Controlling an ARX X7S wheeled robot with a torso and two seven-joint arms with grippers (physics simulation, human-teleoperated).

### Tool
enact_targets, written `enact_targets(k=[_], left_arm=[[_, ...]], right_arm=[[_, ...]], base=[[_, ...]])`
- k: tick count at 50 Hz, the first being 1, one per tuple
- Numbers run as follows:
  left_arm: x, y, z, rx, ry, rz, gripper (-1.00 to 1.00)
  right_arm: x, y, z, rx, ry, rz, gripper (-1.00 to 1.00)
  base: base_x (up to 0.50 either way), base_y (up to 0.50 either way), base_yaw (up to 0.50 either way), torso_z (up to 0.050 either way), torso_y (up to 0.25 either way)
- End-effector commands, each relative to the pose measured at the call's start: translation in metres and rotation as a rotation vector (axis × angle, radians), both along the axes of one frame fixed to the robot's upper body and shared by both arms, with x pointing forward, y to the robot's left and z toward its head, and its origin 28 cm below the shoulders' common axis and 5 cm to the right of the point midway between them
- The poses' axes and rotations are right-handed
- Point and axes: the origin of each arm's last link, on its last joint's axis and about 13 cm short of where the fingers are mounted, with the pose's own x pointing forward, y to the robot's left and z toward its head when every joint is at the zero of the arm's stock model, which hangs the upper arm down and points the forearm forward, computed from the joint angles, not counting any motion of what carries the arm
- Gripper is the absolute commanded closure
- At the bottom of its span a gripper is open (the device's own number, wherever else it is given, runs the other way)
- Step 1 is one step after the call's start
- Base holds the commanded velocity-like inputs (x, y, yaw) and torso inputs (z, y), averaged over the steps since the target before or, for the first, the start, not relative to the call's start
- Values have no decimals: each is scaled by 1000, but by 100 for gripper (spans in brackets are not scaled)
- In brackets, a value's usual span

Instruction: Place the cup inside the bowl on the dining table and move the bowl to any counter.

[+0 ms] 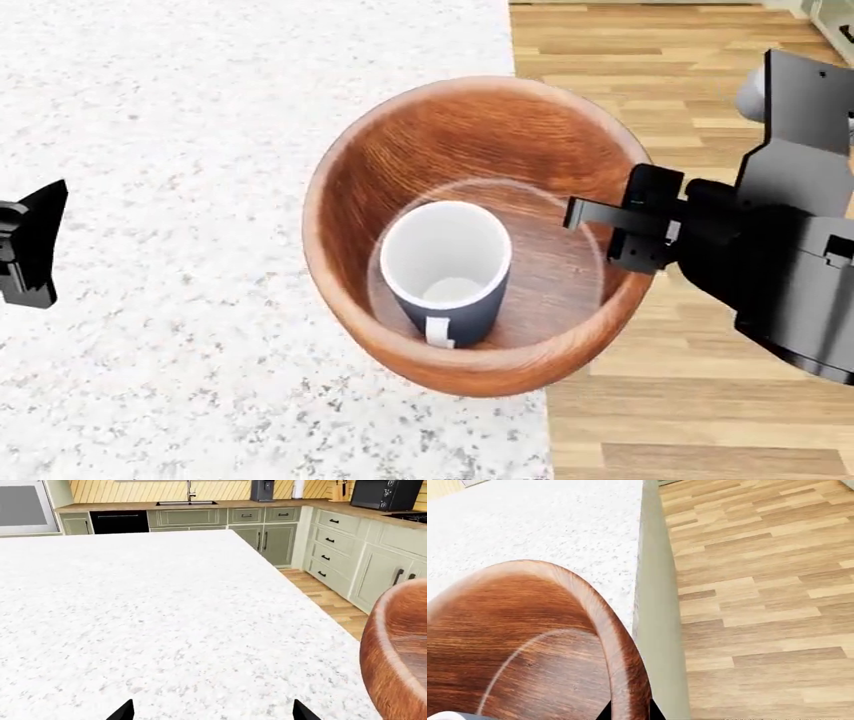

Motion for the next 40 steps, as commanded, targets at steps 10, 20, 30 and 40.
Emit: enact_targets(k=[10,20,30,40], left_arm=[[0,0,-1,3,3,-4,-100],[0,-1,-1,3,3,-2,-100],[2,-4,0,5,5,-7,-100],[2,-3,2,9,2,-10,-100]], right_arm=[[-1,-4,-2,33,-23,-7,100],[-1,-4,-2,35,-30,-9,100],[-1,-6,-5,41,-28,-14,100],[-1,-7,-4,38,-51,-12,100]], base=[[0,-500,0,2,1],[0,-500,0,0,0],[0,-500,0,0,0],[0,-500,0,0,1]])
